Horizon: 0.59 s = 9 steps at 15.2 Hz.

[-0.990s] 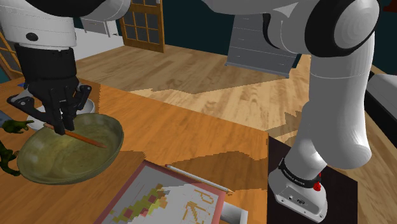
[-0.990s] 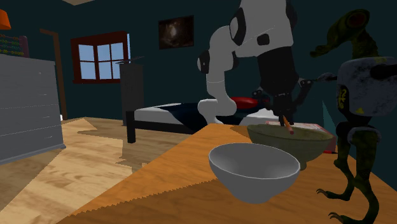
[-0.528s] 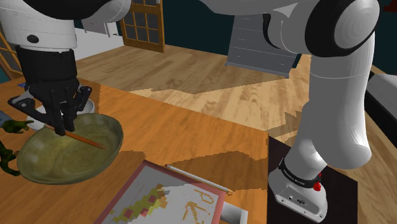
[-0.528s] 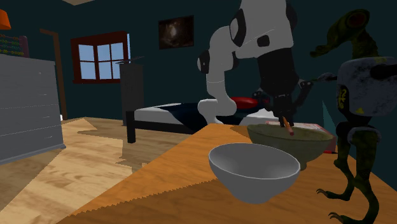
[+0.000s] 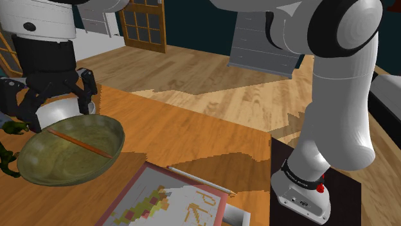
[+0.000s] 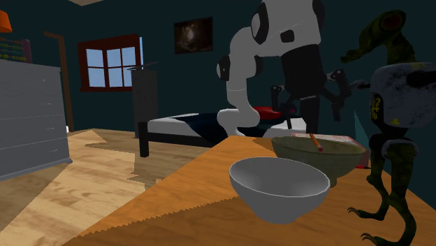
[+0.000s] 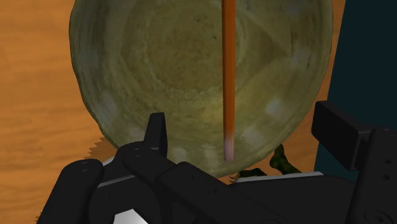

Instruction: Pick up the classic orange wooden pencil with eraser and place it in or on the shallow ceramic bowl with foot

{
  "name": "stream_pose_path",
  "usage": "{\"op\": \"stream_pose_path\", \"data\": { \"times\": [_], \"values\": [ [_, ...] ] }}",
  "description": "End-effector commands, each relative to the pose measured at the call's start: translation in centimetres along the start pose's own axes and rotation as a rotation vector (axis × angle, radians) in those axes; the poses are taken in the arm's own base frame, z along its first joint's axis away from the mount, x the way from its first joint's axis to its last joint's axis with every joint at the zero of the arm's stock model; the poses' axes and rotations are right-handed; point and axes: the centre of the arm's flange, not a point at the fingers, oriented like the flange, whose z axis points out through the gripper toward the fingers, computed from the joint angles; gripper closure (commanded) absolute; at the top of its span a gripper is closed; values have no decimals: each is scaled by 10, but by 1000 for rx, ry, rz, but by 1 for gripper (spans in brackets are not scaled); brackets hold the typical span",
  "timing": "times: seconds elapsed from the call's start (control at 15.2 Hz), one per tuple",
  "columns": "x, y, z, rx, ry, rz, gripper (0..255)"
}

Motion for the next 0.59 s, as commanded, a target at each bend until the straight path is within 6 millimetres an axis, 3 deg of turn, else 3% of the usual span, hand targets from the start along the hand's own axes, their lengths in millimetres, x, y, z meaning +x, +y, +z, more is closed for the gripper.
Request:
{"op": "stream_pose_path", "data": {
  "times": [0.0,0.07,0.53],
  "values": [
    [-1,0,-23,0,-1,0,0],
    [-1,0,-34,0,-1,0,0],
    [-1,0,-34,0,-1,0,0]
  ]
}}
